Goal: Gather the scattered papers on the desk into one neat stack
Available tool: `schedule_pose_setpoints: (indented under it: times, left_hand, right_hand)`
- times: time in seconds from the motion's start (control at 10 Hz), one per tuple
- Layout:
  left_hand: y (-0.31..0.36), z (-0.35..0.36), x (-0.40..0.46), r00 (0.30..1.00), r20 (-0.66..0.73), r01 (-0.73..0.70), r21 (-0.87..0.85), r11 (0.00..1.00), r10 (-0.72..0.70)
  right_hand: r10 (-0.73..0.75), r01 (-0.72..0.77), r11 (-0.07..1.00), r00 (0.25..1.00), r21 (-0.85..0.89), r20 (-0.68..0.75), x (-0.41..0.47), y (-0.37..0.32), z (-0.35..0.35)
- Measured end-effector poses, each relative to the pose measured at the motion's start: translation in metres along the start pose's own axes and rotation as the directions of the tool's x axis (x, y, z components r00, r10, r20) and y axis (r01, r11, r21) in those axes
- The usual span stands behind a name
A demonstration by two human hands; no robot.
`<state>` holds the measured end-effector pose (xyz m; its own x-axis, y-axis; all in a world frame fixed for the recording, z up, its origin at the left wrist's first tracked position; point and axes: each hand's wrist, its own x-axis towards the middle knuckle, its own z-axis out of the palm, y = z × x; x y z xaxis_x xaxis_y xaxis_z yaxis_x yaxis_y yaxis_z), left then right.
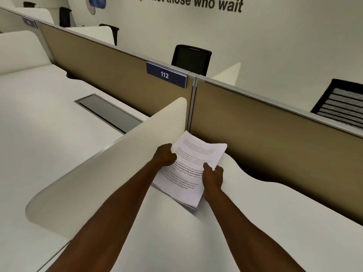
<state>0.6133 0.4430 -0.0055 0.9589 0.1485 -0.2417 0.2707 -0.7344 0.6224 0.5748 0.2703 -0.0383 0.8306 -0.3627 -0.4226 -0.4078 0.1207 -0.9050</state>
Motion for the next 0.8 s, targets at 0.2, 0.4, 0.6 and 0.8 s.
schedule_pose_setpoints:
  times: [0.2,0.4,0.6,0.8]
  left_hand:
    - [-0.002,0.027,0.017,0.992,-0.12,0.044,0.155,0.987,-0.025]
    - [-0.005,0.027,0.016,0.992,-0.128,0.027,0.217,0.976,0.001]
    - [-0.014,0.024,0.01,0.996,-0.079,-0.021,0.224,0.974,0.04]
    - [-0.001,0.024,-0.002,0.916,-0.341,-0.115,0.283,0.952,0.212]
  right_hand:
    - [-0.173,0.135,0.964,0.972,-0.228,-0.157,0.005,0.013,0.021]
    - [-0.308,0.241,0.898,0.942,-0.368,-0.135,-0.011,0.027,0.022]
    - [-0.369,0.286,0.804,0.928,-0.521,-0.059,-0.023,0.026,0.015]
    - [-0.38,0.272,0.725,0.924,-0.633,-0.039,-0.02,0.026,-0.011]
